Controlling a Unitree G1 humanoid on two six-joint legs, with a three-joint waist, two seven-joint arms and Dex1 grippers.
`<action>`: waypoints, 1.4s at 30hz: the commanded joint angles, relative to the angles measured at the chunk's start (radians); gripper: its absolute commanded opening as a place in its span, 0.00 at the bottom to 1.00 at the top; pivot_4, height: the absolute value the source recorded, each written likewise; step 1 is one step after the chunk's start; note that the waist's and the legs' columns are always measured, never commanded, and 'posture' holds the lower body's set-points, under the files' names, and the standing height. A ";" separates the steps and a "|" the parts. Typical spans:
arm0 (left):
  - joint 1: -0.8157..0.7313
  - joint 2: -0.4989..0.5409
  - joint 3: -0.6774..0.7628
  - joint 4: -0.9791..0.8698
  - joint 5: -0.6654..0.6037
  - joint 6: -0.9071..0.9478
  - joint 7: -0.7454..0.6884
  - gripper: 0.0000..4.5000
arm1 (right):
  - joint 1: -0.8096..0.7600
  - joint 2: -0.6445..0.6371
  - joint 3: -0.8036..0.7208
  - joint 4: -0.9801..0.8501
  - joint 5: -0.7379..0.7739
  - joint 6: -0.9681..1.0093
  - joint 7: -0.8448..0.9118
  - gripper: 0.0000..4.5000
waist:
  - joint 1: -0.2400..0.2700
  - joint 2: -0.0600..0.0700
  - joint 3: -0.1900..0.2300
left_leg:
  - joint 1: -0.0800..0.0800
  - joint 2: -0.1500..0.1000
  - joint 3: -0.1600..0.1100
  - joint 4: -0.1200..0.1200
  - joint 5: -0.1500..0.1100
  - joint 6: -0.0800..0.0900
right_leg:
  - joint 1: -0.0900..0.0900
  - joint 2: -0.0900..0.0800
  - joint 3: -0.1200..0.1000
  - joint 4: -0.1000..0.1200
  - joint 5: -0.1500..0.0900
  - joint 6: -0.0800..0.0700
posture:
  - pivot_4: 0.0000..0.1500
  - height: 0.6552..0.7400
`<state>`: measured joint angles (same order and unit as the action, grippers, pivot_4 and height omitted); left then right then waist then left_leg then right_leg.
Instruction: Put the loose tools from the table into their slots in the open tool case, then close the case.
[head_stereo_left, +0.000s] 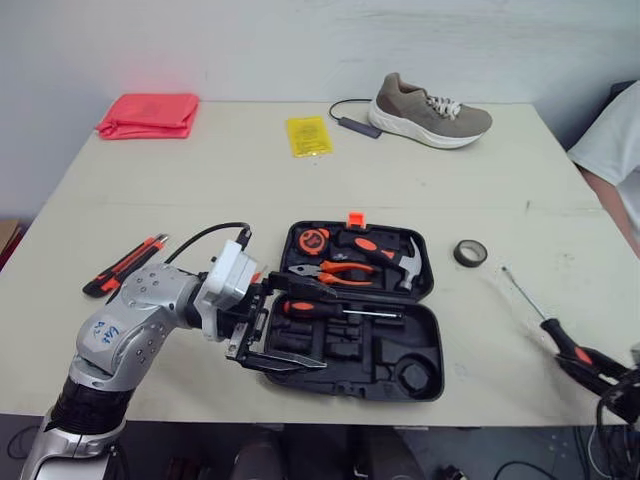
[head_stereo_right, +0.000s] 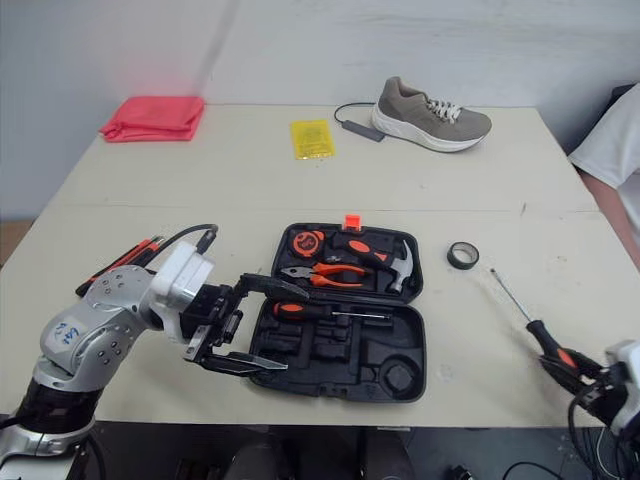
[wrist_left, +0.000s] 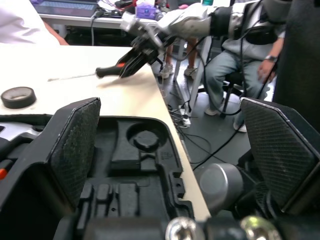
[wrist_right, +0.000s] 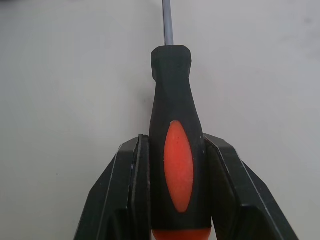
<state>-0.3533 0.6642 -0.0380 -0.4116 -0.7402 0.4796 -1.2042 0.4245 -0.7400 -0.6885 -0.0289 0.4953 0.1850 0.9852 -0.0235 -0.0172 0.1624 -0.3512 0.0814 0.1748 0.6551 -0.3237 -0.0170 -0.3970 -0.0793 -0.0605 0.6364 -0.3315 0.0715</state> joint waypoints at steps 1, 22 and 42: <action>0.023 -0.005 0.031 0.038 0.044 -0.088 -0.017 1.00 | -0.017 -0.066 -0.091 -0.124 0.042 -0.041 0.040 0.23 | -0.007 0.001 0.000 | 0.000 0.000 0.000 -0.001 0.000 0.000 | 0.000 0.000 0.001 0.000 0.000 0.000 | 1.00 1.00; 0.232 0.127 0.176 0.098 0.090 -0.188 -0.073 1.00 | -0.722 -0.286 0.831 -0.455 -0.092 0.278 0.138 0.23 | -0.002 -0.003 0.004 | -0.008 0.003 0.000 0.002 -0.002 0.003 | -0.013 -0.002 0.005 0.001 0.000 0.001 | 1.00 1.00; 0.265 0.145 0.181 0.072 0.095 -0.175 -0.058 1.00 | -0.701 -0.261 0.851 -0.422 -0.164 0.392 0.091 0.23 | -0.005 -0.003 0.004 | -0.011 0.003 0.000 0.008 -0.004 0.005 | -0.015 -0.003 0.004 0.004 0.001 0.001 | 1.00 1.00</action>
<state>-0.0783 0.8058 0.1403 -0.3091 -0.6441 0.3068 -1.2639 -0.2768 -1.0023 0.1947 -0.4455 0.3318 0.5719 1.0892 -0.0283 -0.0205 0.1660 -0.3622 0.0844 0.1747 0.6633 -0.3278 -0.0121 -0.4117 -0.0819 -0.0565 0.6409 -0.3310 0.0721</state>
